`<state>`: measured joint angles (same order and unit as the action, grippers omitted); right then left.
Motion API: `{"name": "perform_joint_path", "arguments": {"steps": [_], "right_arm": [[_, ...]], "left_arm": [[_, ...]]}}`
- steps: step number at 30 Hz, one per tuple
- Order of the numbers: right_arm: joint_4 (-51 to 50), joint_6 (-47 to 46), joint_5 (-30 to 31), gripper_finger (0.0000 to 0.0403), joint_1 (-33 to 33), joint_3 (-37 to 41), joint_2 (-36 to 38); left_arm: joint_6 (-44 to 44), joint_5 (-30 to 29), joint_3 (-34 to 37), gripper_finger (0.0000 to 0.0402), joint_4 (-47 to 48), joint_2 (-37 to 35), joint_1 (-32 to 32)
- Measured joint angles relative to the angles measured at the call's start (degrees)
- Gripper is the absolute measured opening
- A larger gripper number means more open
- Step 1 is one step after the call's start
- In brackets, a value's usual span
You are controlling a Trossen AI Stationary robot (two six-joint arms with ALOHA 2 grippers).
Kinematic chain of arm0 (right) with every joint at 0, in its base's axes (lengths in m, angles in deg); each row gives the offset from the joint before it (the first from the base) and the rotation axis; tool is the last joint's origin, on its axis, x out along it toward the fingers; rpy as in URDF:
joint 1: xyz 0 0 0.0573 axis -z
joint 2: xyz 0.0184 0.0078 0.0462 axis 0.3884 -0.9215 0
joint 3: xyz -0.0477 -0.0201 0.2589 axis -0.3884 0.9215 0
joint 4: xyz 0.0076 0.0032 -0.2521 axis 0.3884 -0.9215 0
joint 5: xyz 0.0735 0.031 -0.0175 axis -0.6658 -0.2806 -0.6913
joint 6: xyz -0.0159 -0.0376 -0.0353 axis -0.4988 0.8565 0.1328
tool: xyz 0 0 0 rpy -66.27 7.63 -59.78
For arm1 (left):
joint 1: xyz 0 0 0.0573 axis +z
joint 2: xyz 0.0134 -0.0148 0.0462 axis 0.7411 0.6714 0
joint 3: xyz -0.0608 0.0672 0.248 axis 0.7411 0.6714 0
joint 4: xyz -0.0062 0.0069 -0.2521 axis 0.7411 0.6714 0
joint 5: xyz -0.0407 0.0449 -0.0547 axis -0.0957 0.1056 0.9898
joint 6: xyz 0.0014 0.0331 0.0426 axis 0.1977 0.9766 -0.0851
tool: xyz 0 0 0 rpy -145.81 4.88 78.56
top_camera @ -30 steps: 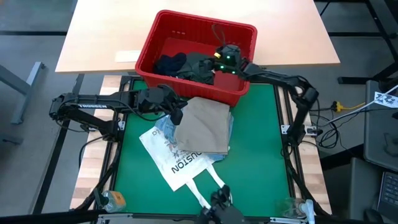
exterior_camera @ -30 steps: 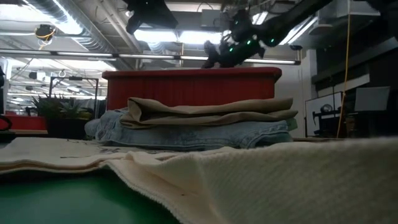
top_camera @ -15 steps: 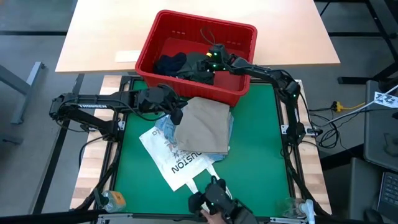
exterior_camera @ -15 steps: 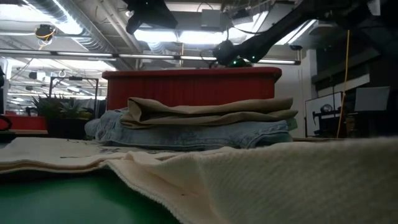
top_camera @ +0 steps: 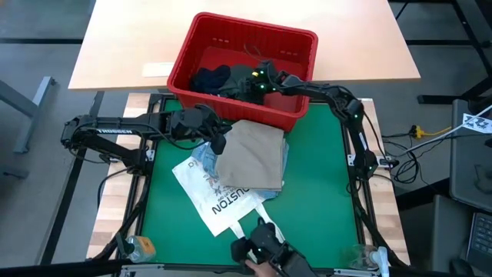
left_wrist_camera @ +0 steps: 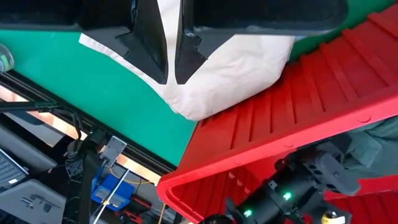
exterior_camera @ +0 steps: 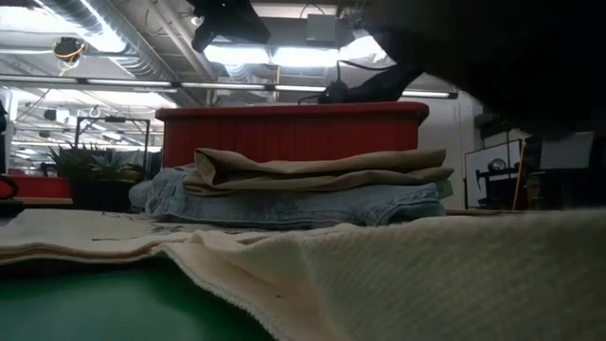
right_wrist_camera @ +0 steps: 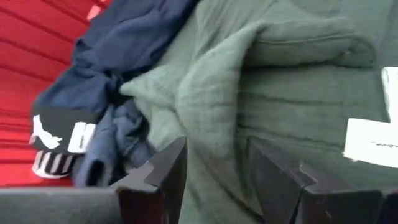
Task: Fold Laundry from Bin
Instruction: Fold the green shirt
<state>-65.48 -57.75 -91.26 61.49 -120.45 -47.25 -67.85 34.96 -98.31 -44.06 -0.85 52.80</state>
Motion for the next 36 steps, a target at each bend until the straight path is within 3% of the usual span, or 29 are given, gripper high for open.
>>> {"name": "perform_joint_path", "arguments": {"steps": [8,14,23,27,32,36], "right_arm": [[9.3,0.0,1.6,0.0167,0.0,0.0,-0.8],[9.4,0.0,4.7,0.0167,0.4,0.0,-1.1],[10.6,-2.8,0.4,0.0164,0.4,0.0,-5.3],[11.4,-0.9,-0.7,0.0123,0.4,0.0,-5.6],[17.7,1.5,-3.8,0.0018,0.5,0.0,-5.6],[20.4,1.2,-8.2,0.002,0.5,0.0,-4.8]], "left_arm": [[0.0,0.0,0.0,0.0027,0.0,0.0,0.0],[0.0,0.0,0.0,0.0027,0.0,0.0,0.0],[0.0,0.0,0.0,0.0027,0.1,0.0,0.0],[0.0,0.0,0.0,0.0027,0.3,0.0,0.0],[0.1,0.0,0.0,0.0027,0.4,0.0,0.0],[0.2,0.0,0.0,0.0027,0.4,0.0,0.0]]}}
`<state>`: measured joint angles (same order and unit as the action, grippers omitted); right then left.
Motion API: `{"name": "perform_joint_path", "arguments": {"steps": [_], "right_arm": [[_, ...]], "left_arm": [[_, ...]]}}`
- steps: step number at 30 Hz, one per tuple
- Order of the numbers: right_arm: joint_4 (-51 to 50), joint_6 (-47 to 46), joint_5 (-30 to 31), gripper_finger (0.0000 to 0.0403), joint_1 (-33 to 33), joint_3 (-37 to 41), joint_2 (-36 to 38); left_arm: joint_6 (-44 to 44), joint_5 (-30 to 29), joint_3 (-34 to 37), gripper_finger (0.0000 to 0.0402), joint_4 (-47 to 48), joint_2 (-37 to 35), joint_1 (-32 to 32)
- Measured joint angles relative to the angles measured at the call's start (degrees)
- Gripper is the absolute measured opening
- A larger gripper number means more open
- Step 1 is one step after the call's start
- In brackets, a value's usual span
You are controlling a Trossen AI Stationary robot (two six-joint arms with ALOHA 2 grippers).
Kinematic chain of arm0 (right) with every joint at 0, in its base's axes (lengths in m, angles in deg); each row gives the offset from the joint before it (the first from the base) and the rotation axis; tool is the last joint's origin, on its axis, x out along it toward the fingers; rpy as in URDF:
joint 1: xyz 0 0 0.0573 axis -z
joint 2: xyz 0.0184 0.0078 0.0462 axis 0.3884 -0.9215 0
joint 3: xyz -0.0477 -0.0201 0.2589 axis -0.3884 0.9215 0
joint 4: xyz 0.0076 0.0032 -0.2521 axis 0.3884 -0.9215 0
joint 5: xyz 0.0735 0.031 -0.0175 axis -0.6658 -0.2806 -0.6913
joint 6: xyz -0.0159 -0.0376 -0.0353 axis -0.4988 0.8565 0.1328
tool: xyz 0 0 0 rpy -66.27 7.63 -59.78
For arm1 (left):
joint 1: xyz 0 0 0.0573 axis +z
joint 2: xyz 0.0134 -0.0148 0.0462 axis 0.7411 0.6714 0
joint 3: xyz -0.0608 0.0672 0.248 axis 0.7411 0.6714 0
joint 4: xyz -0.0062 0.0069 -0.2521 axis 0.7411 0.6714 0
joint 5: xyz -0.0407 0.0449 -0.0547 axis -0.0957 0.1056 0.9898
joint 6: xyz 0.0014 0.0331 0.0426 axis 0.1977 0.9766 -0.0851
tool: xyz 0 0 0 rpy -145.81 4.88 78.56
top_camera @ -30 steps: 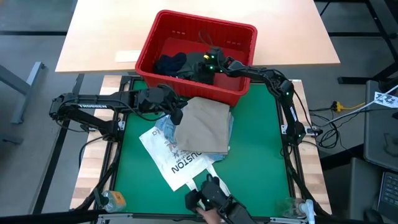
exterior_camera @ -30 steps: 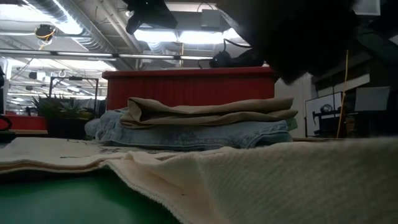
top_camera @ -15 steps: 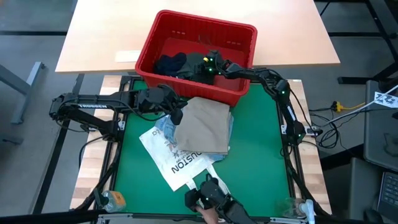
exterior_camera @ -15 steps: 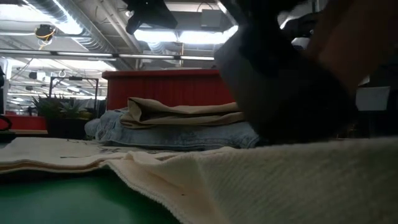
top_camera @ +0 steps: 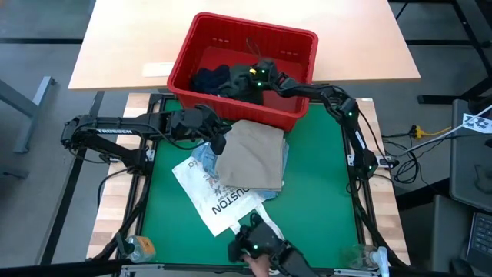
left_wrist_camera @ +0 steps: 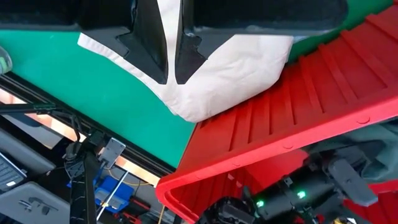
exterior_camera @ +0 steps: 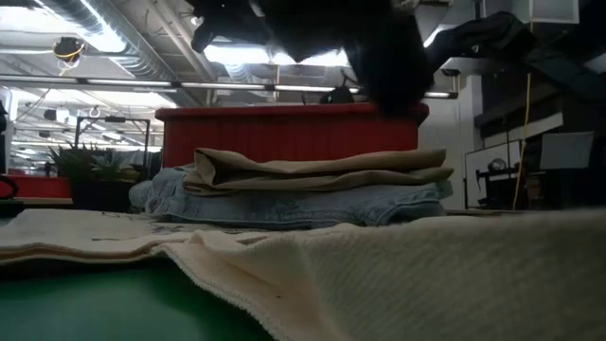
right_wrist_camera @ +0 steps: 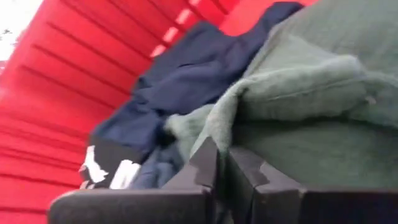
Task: Fold Laundry from Bin
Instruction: Fold the green shirt
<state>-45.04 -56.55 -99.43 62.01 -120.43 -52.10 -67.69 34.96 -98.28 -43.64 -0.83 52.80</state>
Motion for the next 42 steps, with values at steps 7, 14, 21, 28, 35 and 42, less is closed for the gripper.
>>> {"name": "perform_joint_path", "arguments": {"steps": [7,14,21,28,35,42], "right_arm": [[0.0,0.4,-3.7,0.001,0.6,0.0,6.5],[-0.1,0.8,-4.0,0.0007,1.5,0.0,16.9],[-0.1,5.1,-3.9,0.0005,1.5,0.0,28.0],[-0.2,6.8,-3.1,0.0004,1.8,-0.2,38.9],[-2.7,14.4,-9.1,0.0003,1.7,-3.4,47.6],[-19.1,20.3,-15.6,0.0002,1.7,-7.4,54.0]], "left_arm": [[0.0,-0.2,0.0,0.0027,0.2,0.0,0.0],[0.1,-0.3,0.0,0.0027,0.2,0.0,0.0],[0.1,-0.3,0.0,0.0027,0.2,0.0,0.0],[0.1,-0.6,0.0,0.0027,0.2,0.0,0.0],[1.1,-0.6,0.0,0.0027,0.1,0.0,0.0],[10.7,-0.1,0.0,0.0054,-0.8,0.0,0.0]]}}
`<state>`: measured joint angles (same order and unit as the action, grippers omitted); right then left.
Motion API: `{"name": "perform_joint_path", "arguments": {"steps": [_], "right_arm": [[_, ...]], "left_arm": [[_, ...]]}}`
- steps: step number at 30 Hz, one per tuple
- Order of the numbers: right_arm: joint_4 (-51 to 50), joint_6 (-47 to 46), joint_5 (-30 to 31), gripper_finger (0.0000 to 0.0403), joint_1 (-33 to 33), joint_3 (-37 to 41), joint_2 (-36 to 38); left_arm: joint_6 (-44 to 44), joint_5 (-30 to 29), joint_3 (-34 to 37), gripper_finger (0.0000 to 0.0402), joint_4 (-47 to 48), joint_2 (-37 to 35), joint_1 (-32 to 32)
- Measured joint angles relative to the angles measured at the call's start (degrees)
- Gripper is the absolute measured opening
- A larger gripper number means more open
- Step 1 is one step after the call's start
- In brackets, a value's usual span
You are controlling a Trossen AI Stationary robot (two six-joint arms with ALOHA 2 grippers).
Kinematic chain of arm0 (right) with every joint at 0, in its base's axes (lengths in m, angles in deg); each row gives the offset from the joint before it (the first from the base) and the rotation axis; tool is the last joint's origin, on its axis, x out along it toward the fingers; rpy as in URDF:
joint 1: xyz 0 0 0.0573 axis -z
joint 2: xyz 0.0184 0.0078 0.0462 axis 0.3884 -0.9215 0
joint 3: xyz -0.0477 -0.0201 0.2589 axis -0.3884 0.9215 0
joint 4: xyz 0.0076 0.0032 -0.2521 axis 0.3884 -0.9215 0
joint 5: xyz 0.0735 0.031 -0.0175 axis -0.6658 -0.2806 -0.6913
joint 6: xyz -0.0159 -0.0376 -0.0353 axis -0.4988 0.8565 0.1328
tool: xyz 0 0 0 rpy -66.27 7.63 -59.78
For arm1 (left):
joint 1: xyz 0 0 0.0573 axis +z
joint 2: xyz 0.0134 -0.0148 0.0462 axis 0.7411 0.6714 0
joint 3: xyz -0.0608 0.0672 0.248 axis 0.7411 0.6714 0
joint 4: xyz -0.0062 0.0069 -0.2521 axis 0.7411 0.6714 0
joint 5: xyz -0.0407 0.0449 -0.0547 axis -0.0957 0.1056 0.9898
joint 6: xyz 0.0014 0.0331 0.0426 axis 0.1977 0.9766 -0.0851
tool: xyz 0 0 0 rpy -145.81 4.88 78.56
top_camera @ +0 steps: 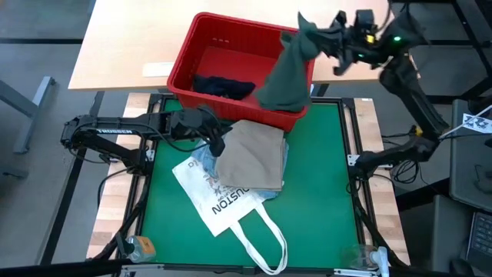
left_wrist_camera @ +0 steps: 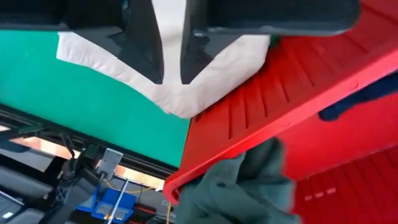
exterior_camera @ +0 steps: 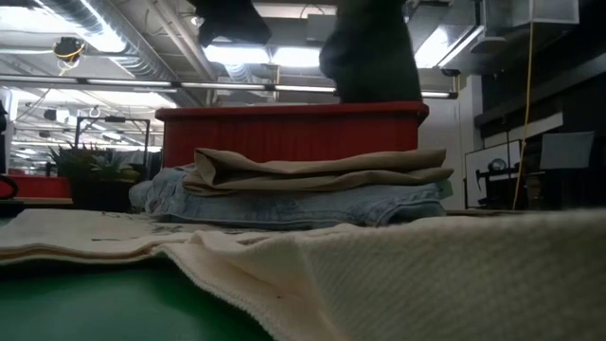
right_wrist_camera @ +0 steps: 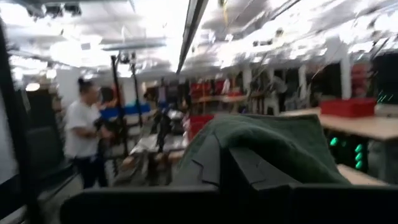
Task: Fold Laundry from Bin
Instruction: Fold the green shirt
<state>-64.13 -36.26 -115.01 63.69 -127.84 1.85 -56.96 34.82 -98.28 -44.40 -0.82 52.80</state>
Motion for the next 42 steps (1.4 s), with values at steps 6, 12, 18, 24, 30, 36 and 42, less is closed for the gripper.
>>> {"name": "perform_joint_path", "arguments": {"steps": [6,12,18,24,30,36,42], "right_arm": [[-8.6,1.3,-1.5,0.0002,-3.0,-1.6,4.5],[-8.0,1.2,0.5,0.0003,-5.7,-2.5,8.0],[-8.1,1.1,1.5,0.0004,-6.0,-2.4,8.9],[-8.1,1.1,1.6,0.0005,-6.0,-2.4,8.8],[-8.1,1.0,1.6,0.0005,-6.0,-2.4,8.7],[-8.1,0.2,1.5,0.0005,-6.0,-2.4,8.7],[-8.0,-0.7,1.6,0.0005,-6.0,-2.4,8.7]], "left_arm": [[1.7,3.8,0.0,0.0113,-2.7,0.0,-0.4],[3.2,4.5,0.0,0.0146,-11.7,1.2,-2.7],[16.0,0.3,0.0,0.0149,-25.8,6.0,-4.7],[19.7,-6.1,0.0,0.0149,-35.0,13.2,-4.1],[20.0,-6.8,0.0,0.0149,-37.0,19.8,-2.9],[20.0,-9.7,0.0,0.0149,-39.4,23.8,-1.1],[19.9,-10.4,0.0,0.0149,-43.6,24.4,1.5]]}}
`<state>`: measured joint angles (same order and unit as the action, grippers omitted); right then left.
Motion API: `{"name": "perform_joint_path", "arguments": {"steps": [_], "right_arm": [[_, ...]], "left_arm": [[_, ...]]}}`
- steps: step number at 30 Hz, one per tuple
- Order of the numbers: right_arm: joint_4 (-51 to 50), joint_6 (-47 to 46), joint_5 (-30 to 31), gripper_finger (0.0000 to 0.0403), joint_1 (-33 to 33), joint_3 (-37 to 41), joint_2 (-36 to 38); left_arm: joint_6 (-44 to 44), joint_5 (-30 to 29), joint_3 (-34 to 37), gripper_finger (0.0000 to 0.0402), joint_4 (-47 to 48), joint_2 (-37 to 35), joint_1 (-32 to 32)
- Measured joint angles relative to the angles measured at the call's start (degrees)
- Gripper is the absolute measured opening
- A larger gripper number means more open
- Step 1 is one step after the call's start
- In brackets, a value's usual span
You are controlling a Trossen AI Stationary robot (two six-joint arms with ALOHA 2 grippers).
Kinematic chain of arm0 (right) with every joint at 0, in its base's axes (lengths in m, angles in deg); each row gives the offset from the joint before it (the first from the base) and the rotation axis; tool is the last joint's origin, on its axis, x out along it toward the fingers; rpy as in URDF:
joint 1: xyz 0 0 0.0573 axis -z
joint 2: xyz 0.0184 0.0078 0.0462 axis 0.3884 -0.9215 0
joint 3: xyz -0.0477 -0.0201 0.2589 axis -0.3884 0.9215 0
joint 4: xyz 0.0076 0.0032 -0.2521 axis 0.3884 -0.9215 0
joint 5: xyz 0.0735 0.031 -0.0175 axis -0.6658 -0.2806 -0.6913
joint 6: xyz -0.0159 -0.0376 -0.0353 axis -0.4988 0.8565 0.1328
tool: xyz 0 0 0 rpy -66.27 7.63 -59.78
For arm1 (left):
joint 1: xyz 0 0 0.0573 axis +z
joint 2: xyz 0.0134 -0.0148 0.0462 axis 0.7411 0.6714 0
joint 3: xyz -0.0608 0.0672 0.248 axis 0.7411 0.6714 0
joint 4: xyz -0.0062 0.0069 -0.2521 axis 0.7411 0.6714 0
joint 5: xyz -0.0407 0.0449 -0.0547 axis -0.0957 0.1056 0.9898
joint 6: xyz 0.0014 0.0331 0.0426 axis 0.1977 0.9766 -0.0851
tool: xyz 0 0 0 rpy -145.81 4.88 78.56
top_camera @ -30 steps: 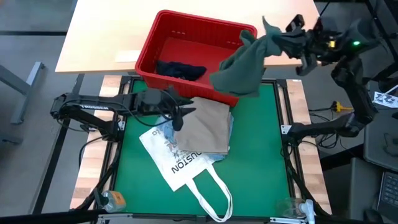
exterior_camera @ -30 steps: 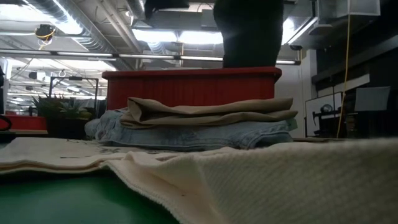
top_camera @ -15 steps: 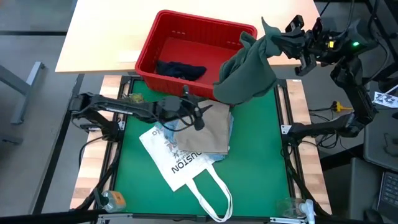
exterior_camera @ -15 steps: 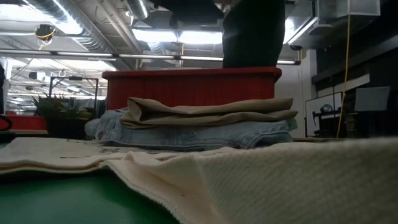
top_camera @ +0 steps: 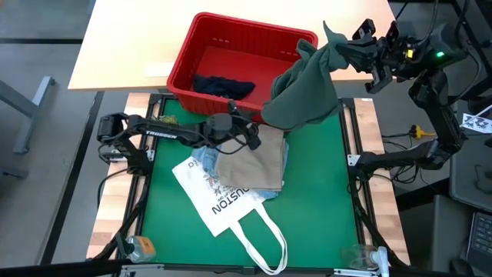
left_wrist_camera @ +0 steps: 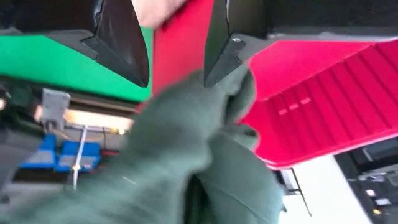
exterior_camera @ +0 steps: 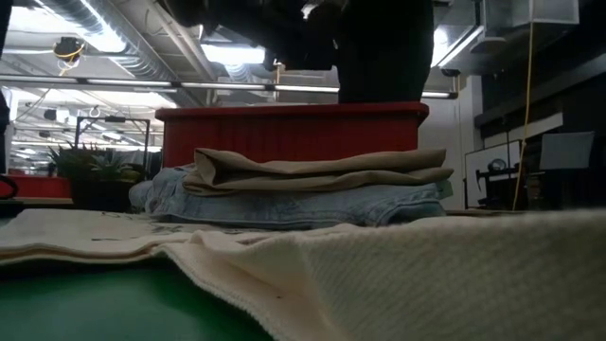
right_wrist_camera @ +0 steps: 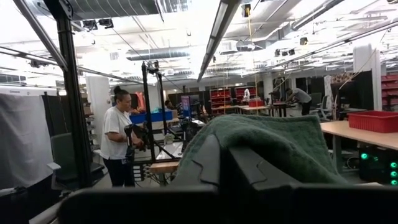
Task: Fold Laundry from Bin
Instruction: Fold the green shirt
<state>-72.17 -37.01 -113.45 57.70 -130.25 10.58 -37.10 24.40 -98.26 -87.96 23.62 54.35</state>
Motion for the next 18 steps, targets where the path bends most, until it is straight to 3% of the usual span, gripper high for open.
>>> {"name": "perform_joint_path", "arguments": {"steps": [3,8,18], "right_arm": [[0.1,0.1,0.0,0.0005,0.0,0.0,0.0],[0.1,0.2,0.0,0.0005,0.0,0.0,0.0],[0.2,0.3,0.0,0.0005,0.0,0.0,0.0]], "left_arm": [[-0.1,0.3,0.0,0.0149,-2.2,0.0,0.9],[-0.2,5.8,0.0,0.0149,-4.5,0.0,1.4],[-0.1,7.2,0.0,0.0145,-7.1,0.0,2.6]]}}
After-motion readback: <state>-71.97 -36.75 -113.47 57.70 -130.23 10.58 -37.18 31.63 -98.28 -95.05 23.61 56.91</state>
